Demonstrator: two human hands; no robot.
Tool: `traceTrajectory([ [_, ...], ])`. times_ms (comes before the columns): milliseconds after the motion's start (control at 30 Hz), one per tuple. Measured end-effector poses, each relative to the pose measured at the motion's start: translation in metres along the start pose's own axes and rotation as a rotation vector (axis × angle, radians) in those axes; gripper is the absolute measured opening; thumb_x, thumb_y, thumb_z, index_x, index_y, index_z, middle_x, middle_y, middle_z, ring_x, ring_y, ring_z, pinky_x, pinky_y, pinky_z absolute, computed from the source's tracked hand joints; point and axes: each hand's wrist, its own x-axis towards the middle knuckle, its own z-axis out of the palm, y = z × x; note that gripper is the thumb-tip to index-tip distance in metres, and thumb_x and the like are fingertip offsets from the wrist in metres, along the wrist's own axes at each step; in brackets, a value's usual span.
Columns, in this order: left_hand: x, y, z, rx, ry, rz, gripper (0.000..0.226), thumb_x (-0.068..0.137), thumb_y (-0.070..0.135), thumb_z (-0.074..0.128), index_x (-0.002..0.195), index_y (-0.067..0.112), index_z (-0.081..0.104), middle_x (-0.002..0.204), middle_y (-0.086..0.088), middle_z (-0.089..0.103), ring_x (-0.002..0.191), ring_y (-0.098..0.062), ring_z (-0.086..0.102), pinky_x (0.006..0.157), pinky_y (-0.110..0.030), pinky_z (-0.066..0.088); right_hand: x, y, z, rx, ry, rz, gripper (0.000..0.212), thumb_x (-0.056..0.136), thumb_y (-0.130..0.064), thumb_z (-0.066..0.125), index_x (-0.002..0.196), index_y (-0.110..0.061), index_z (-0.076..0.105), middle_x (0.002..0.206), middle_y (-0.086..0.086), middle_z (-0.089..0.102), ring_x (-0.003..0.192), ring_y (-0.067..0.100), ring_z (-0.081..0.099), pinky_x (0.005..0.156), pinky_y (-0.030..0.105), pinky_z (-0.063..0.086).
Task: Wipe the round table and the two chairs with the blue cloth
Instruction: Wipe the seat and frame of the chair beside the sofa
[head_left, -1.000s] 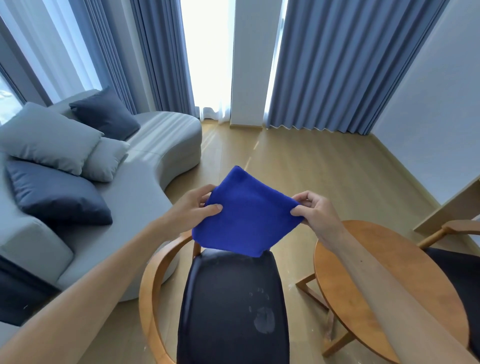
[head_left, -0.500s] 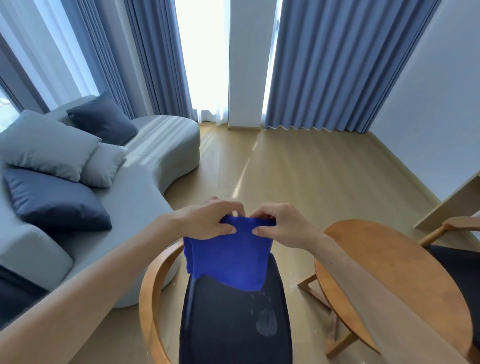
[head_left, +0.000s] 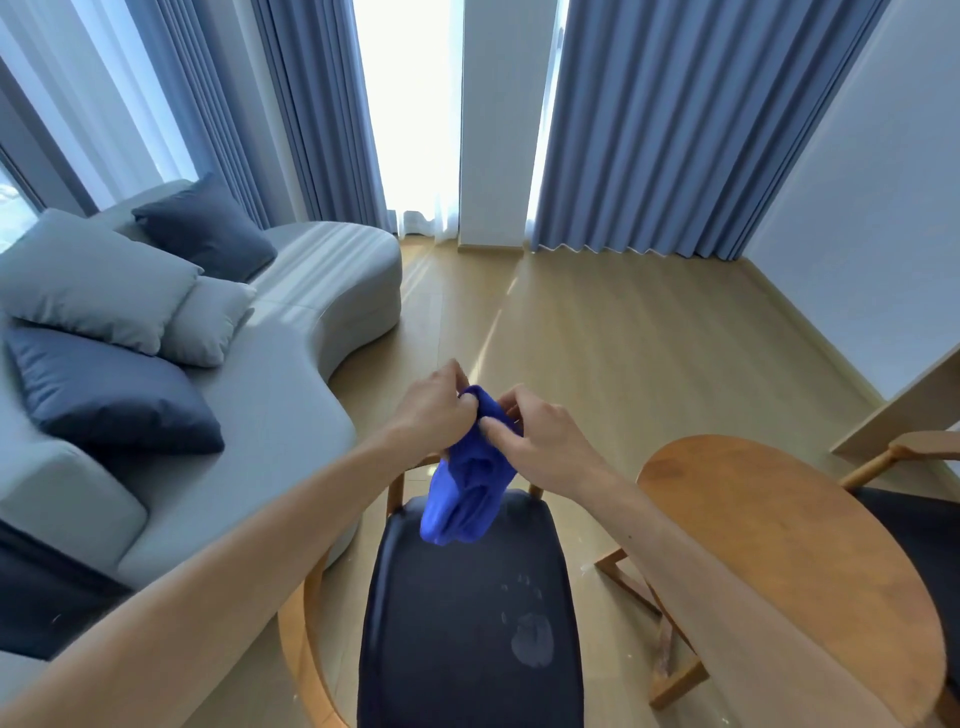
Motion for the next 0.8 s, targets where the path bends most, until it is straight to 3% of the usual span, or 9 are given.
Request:
traceTrajectory([
  [100,-0.003,0.008,-0.003,-0.609,-0.130,-0.339,0.013,0.091,0.012,0.048,0.103,0.009,0.051,0.086,-0.016,0.062,0.069,-0.029,0.068,0.069,-0.040,0.061,-0.002,-0.002,-0.004,0.022,-0.122,0.008,0.067,0.064,-0.057,0.075,0.118,-0.028,0.049,0.101,-0.014,0.062,0.090,0.004,0.061,0.072,0.019,0.050],
  [167,-0.006,0.009,-0.009,-0.890,-0.245,-0.397,0.015,0.086,0.000,0.049,0.100,0.003,0.055,0.083,-0.021,0.064,0.067,-0.032,0.071,0.062,-0.038,0.061,-0.002,0.004,-0.006,-0.001,-0.099,-0.013,0.064,0.067,-0.034,0.078,0.122,-0.024,0.048,0.104,-0.009,0.062,0.091,0.011,0.061,0.074,0.023,0.051],
  [233,-0.007,0.003,-0.011,-0.864,-0.314,-0.304,0.027,0.080,-0.011,0.051,0.101,0.004,0.058,0.087,-0.022,0.067,0.075,-0.032,0.073,0.067,-0.037,0.061,-0.001,0.008,-0.011,0.010,-0.040,-0.037,0.052,0.072,-0.013,0.072,0.119,-0.021,0.052,0.102,-0.005,0.063,0.089,0.016,0.060,0.073,0.023,0.050],
  [267,-0.008,-0.003,-0.010,-0.734,-0.319,-0.217,0.034,0.079,-0.012,0.054,0.106,0.007,0.058,0.090,-0.021,0.068,0.081,-0.030,0.072,0.072,-0.039,0.061,-0.001,0.011,-0.014,0.042,-0.017,-0.038,0.048,0.072,-0.007,0.069,0.116,-0.021,0.056,0.101,-0.005,0.063,0.089,0.017,0.060,0.073,0.023,0.050],
  [333,-0.008,-0.015,-0.010,-0.322,-0.282,0.014,0.041,0.079,0.001,0.066,0.115,0.018,0.055,0.099,-0.012,0.066,0.093,-0.024,0.067,0.083,-0.041,0.058,-0.002,0.015,-0.017,0.143,0.000,-0.032,0.047,0.072,0.002,0.065,0.110,-0.026,0.061,0.104,-0.003,0.062,0.093,0.017,0.061,0.078,0.027,0.051],
  [400,-0.010,-0.025,-0.003,-0.161,-0.305,0.178,0.040,0.078,0.016,0.074,0.114,0.022,0.055,0.107,-0.006,0.062,0.102,-0.022,0.060,0.091,-0.044,0.052,-0.005,0.020,-0.015,0.238,-0.018,-0.035,0.050,0.072,0.008,0.063,0.107,-0.027,0.065,0.110,0.000,0.059,0.099,0.015,0.060,0.081,0.025,0.051],
  [500,-0.013,-0.033,0.013,-0.310,-0.283,0.206,0.028,0.081,0.015,0.074,0.102,0.011,0.056,0.100,-0.015,0.064,0.097,-0.033,0.062,0.088,-0.052,0.052,-0.009,0.034,-0.009,0.398,-0.053,-0.043,0.053,0.075,0.009,0.064,0.115,-0.026,0.063,0.113,-0.001,0.063,0.102,0.013,0.062,0.086,0.026,0.053],
  [667,-0.008,-0.051,0.041,-0.596,-0.291,0.125,0.027,0.077,0.022,0.074,0.098,0.014,0.059,0.094,-0.008,0.069,0.094,-0.026,0.067,0.081,-0.042,0.058,-0.020,0.074,0.012,0.618,-0.150,0.129,0.073,0.071,-0.012,0.078,0.134,-0.027,0.044,0.118,-0.001,0.065,0.106,0.017,0.065,0.082,0.029,0.055],
  [800,0.000,-0.075,0.084,-0.690,-0.275,0.031,0.025,0.082,0.019,0.074,0.103,0.025,0.062,0.097,0.008,0.072,0.093,-0.009,0.068,0.074,-0.025,0.058,-0.027,0.109,0.046,0.604,-0.085,0.275,0.050,0.070,-0.021,0.081,0.114,-0.024,0.057,0.104,-0.007,0.070,0.096,0.014,0.068,0.072,0.022,0.054],
])
